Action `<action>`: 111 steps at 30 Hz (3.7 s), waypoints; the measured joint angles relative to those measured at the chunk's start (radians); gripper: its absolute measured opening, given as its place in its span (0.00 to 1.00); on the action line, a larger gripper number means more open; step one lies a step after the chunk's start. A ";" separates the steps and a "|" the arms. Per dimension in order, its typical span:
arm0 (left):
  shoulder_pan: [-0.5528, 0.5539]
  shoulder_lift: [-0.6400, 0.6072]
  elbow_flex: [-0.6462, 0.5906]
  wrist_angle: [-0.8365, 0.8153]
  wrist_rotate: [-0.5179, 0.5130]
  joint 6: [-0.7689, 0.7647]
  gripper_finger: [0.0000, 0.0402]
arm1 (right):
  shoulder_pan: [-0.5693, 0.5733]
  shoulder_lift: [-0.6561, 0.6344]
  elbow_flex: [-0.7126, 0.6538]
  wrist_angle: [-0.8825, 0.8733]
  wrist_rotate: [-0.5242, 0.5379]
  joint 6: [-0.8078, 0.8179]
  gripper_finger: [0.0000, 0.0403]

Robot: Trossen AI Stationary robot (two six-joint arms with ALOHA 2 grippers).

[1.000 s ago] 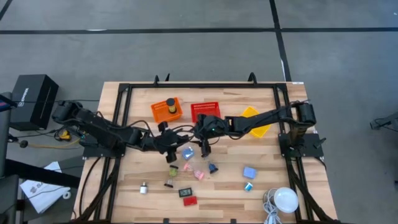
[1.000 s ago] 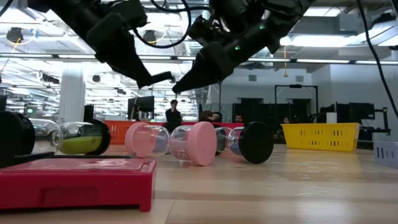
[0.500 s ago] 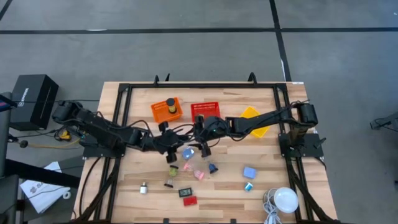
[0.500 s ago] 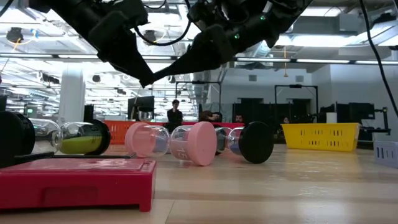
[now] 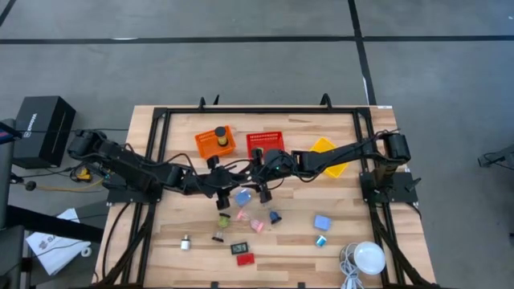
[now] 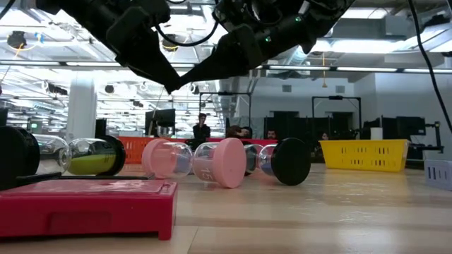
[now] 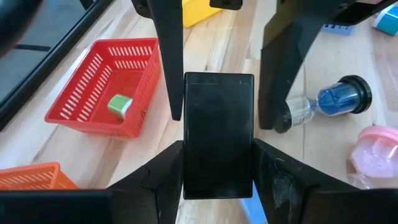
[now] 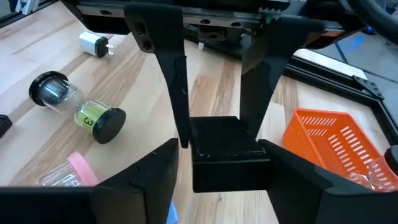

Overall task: Pick & Place Office items
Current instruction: Put the top black digital clock into the yellow bin, then adjust the yellow bin, then put the top black digital clock into the yellow bin

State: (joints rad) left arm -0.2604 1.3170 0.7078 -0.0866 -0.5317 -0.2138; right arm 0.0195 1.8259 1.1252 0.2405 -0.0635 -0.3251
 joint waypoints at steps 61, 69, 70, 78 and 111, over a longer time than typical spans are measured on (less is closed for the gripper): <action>0.000 0.000 -0.001 0.052 -0.053 -0.034 0.59 | -0.108 -0.429 -0.064 -1.089 0.256 0.303 0.26; 0.000 0.000 -0.001 0.060 -0.052 -0.034 0.59 | -0.099 -0.330 -0.063 -1.075 0.245 0.347 0.46; 0.000 0.000 -0.001 0.060 -0.052 -0.034 0.60 | -0.098 -0.313 -0.063 -1.070 0.236 0.370 0.50; 0.000 0.000 -0.001 0.063 -0.049 -0.034 0.58 | -0.094 -0.149 -0.063 -1.183 0.192 0.526 0.60; 0.000 0.000 -0.001 0.070 -0.045 -0.034 0.58 | -0.302 -0.127 -0.064 -1.129 0.166 0.603 0.48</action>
State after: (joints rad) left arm -0.2604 1.3171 0.7067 -0.0166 -0.5766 -0.2478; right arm -0.2821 1.6989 1.0607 -0.8882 0.1020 0.2779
